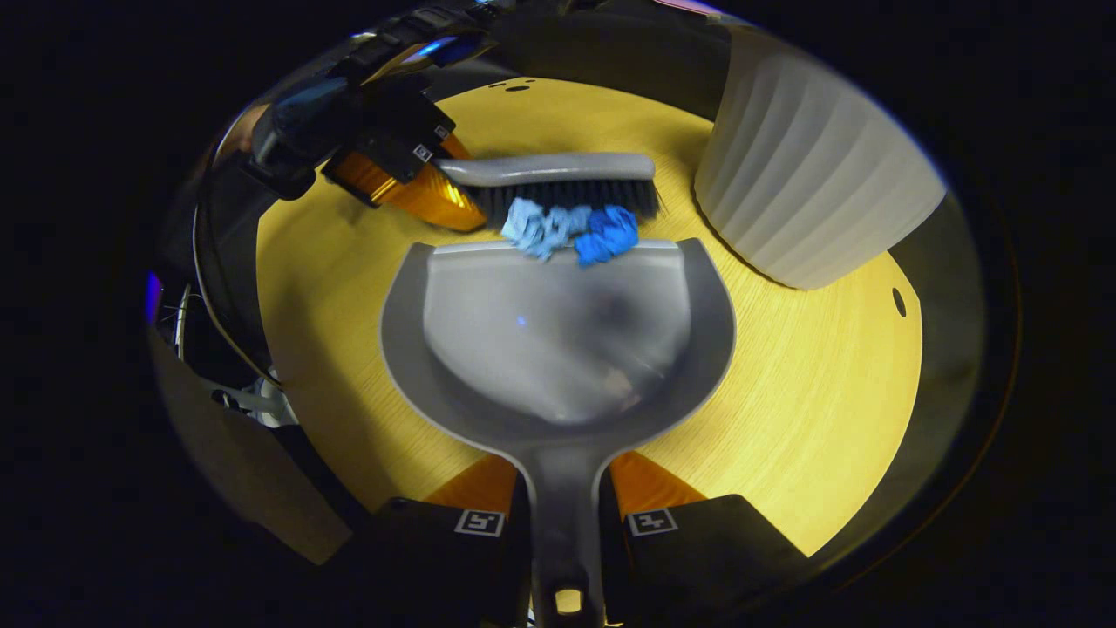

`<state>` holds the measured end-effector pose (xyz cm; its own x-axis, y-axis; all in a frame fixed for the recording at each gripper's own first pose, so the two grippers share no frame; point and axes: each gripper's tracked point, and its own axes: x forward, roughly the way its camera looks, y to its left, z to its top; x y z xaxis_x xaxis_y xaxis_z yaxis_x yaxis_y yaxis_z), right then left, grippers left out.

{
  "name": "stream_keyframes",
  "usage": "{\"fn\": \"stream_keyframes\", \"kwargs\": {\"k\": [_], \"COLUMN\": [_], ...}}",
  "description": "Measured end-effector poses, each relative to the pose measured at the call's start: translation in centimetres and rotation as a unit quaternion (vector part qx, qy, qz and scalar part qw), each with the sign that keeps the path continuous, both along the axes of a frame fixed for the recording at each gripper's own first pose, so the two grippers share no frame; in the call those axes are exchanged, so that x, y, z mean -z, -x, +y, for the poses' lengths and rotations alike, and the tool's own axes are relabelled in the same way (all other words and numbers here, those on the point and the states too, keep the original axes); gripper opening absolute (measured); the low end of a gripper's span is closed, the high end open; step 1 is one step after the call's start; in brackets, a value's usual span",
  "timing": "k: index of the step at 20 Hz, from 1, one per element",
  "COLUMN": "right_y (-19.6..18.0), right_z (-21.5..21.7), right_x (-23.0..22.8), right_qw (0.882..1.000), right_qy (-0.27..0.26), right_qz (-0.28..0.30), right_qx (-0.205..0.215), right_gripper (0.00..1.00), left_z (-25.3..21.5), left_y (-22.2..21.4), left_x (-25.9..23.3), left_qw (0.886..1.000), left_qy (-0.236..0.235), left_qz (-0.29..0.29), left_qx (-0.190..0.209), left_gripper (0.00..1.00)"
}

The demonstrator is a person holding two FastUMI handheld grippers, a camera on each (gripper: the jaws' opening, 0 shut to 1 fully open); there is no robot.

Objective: Pick up the small broom and dustpan from the desktop, sweep the trash into the dustpan with the broom, and then empty the trash into the garbage bin.

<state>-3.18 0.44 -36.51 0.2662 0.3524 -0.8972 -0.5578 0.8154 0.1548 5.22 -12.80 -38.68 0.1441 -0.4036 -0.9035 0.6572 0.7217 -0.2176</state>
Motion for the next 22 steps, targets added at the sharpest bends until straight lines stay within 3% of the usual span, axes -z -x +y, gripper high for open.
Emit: {"fn": "stream_keyframes", "kwargs": {"k": [4, 13, 18, 22], "right_y": [-0.4, -0.9, -0.3, -1.8], "right_z": [-0.8, -1.7, -2.8, -3.8], "right_x": [-1.7, -1.7, -3.0, -5.9], "right_qw": [1.000, 0.991, 0.975, 0.953], "right_qy": [-0.009, -0.016, -0.010, 0.000], "right_qz": [-0.007, -0.027, -0.025, -0.059], "right_qx": [0.023, 0.128, 0.221, 0.298], "right_gripper": [0.36, 0.36, 0.36, 0.36], "left_z": [-1.0, 0.4, 1.3, 1.3], "left_y": [0.4, -1.0, -0.3, 0.2], "left_x": [-1.5, -1.0, 0.8, 1.1], "left_qw": [0.999, 0.991, 0.987, 0.986], "left_qy": [0.027, 0.020, 0.011, 0.019], "left_qz": [0.011, -0.034, -0.039, -0.035], "left_qx": [-0.013, -0.128, -0.156, -0.162], "left_gripper": [0.26, 0.26, 0.26, 0.29]}}
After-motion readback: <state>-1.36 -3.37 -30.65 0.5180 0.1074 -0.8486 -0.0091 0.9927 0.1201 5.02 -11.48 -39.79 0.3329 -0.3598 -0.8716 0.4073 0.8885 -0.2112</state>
